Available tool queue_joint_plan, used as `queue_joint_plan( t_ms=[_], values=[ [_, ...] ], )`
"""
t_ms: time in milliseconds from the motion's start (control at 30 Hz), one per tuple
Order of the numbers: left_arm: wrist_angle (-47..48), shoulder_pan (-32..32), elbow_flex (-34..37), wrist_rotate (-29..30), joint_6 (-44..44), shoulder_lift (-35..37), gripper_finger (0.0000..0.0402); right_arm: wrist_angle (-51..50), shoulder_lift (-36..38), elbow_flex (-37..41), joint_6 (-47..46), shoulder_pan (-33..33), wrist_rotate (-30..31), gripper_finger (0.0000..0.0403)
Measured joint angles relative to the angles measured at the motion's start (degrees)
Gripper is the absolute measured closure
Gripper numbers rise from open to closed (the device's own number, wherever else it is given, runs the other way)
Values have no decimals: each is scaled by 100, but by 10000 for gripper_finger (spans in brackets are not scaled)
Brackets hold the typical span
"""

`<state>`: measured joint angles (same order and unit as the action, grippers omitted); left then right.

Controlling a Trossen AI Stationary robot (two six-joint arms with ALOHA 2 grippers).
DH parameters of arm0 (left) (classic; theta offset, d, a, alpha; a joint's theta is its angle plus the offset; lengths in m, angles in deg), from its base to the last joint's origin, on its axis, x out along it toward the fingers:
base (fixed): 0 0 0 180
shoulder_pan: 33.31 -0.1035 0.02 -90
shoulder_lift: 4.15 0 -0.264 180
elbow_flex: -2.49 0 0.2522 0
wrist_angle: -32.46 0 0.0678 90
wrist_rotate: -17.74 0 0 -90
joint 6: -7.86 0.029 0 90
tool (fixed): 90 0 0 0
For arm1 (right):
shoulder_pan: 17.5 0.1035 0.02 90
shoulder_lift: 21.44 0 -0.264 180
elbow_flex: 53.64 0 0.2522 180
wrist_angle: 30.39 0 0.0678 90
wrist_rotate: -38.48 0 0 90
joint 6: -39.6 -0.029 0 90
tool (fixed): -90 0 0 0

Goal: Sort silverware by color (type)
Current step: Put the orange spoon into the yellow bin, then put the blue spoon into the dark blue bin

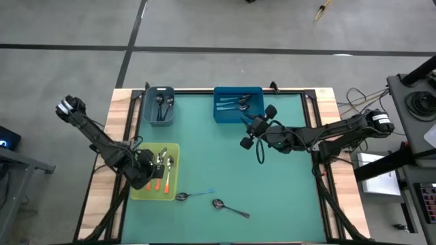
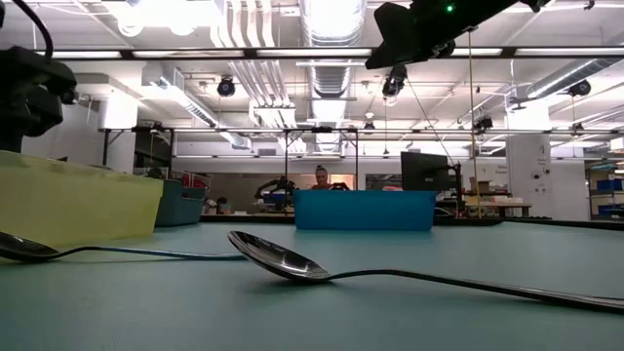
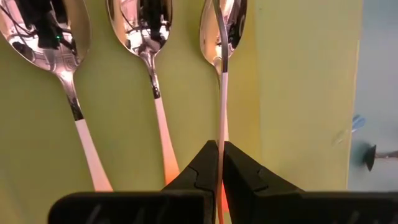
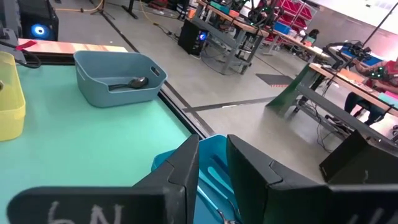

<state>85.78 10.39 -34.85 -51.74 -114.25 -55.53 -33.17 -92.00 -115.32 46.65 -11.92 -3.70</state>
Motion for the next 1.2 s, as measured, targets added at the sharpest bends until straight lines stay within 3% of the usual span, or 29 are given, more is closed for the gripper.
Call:
queue_joint_plan(
  t_ms=[1200],
  values=[
    [5, -2, -105, -209, -153, -427, 379, 0, -1, 0, 20, 0, 2, 330]
  ],
)
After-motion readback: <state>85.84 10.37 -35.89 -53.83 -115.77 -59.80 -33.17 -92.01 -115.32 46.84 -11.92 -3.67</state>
